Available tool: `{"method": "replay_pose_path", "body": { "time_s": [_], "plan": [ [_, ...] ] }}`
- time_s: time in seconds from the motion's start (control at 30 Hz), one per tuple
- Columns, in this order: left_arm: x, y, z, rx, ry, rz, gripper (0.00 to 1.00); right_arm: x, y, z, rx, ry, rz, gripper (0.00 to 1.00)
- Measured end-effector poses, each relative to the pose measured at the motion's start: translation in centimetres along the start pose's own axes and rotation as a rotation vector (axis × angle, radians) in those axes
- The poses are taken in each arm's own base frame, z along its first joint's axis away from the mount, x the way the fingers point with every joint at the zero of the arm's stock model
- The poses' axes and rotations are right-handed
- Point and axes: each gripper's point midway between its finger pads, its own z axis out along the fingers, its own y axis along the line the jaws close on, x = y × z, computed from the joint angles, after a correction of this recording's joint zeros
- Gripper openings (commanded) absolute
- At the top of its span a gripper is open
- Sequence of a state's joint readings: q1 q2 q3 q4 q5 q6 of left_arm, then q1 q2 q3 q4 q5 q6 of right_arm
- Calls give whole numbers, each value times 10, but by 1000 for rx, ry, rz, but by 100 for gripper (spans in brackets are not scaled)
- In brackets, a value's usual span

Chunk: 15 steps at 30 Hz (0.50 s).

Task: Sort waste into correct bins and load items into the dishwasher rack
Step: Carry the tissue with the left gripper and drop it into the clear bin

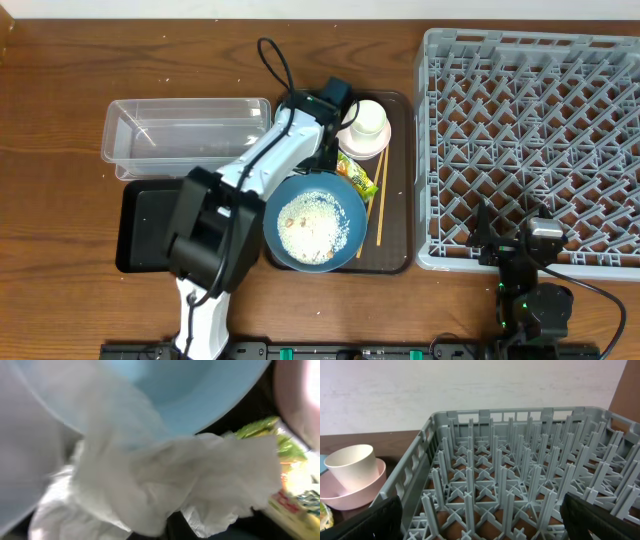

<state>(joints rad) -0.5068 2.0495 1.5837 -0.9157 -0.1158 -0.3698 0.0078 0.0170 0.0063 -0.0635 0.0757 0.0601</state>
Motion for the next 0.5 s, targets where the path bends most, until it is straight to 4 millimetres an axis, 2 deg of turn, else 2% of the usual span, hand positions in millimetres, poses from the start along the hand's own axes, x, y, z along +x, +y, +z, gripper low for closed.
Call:
{"method": "replay_pose_path", "body": {
  "time_s": [0.1, 0.23, 0.33, 0.4, 0.5],
  "plan": [
    [-11, 8, -34, 5, -90, -16, 6, 0, 0, 0, 0, 0, 0, 99],
    [-26, 25, -100, 17, -260, -54, 6, 0, 0, 0, 0, 0, 0, 99],
    [-33, 41, -142, 8, -377, -89, 6, 0, 0, 0, 0, 0, 0, 99],
    [-36, 57, -165, -19, -445, -120, 6, 0, 0, 0, 0, 0, 0, 99],
    [-40, 86, -185, -76, -509, -181, 6, 0, 0, 0, 0, 0, 0, 99]
  ]
}}
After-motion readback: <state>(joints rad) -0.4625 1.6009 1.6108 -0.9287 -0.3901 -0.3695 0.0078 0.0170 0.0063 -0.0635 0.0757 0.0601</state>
